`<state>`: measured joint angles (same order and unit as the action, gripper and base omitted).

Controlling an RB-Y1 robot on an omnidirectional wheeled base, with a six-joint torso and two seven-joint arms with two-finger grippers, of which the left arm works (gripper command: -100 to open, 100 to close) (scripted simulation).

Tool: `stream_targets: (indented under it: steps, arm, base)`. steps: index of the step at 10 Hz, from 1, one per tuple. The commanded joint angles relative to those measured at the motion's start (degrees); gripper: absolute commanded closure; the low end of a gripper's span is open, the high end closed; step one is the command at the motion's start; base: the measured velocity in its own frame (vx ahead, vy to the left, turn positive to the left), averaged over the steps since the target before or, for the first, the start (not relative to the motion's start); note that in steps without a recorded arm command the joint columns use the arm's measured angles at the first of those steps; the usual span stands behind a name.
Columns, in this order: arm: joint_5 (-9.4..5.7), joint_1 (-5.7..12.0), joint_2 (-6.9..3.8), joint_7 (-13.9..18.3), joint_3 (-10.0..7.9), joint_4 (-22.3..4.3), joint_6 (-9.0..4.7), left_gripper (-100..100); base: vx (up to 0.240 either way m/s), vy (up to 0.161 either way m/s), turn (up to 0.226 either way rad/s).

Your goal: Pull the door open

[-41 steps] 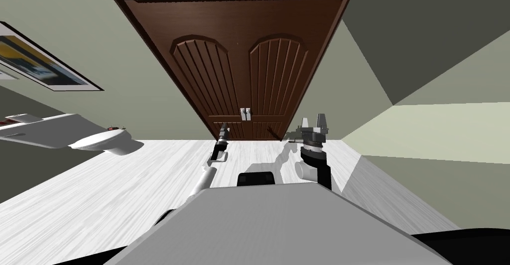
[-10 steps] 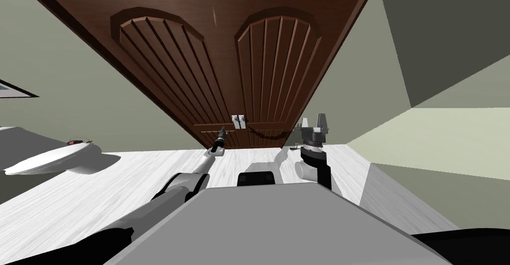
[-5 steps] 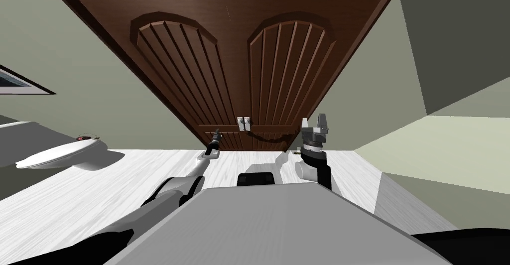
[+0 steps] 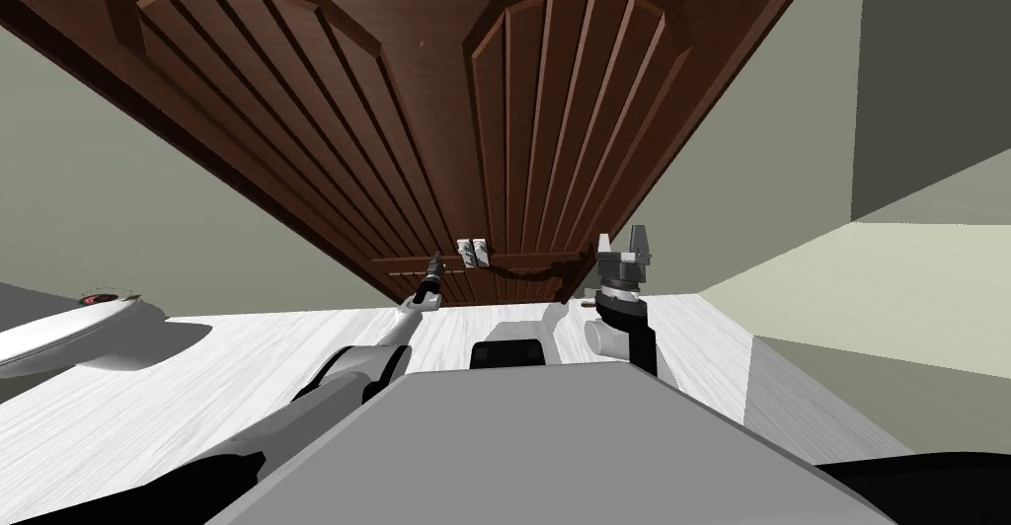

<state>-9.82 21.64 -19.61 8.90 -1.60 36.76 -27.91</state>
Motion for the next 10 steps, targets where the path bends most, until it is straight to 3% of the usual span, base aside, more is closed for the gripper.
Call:
stream_targets:
  steps: [1,2,3,4,9,10]
  arm:
    - [0.35,1.31,1.61,0.1,1.11,0.1,-0.49,-100]
    - [0.53,1.93,2.49,0.1,1.67,0.5,-0.57,-100]
    - [0.39,1.01,1.74,0.2,1.29,0.8,-0.38,-100]
    - [0.39,1.01,1.74,0.2,1.29,0.8,-0.38,100]
    - [0.39,1.01,1.74,0.2,1.29,0.8,-0.38,100]
    - [0.22,0.22,0.54,0.4,0.84,0.4,-0.3,100]
  base:
    - [0.136,-0.087,-0.202]
    - [0.189,-0.156,-0.256]
    - [0.078,-0.071,-0.036]
    - [-0.015,0.01,0.038]
    - [-0.014,0.013,0.001]
    - [-0.124,0.096,0.133]
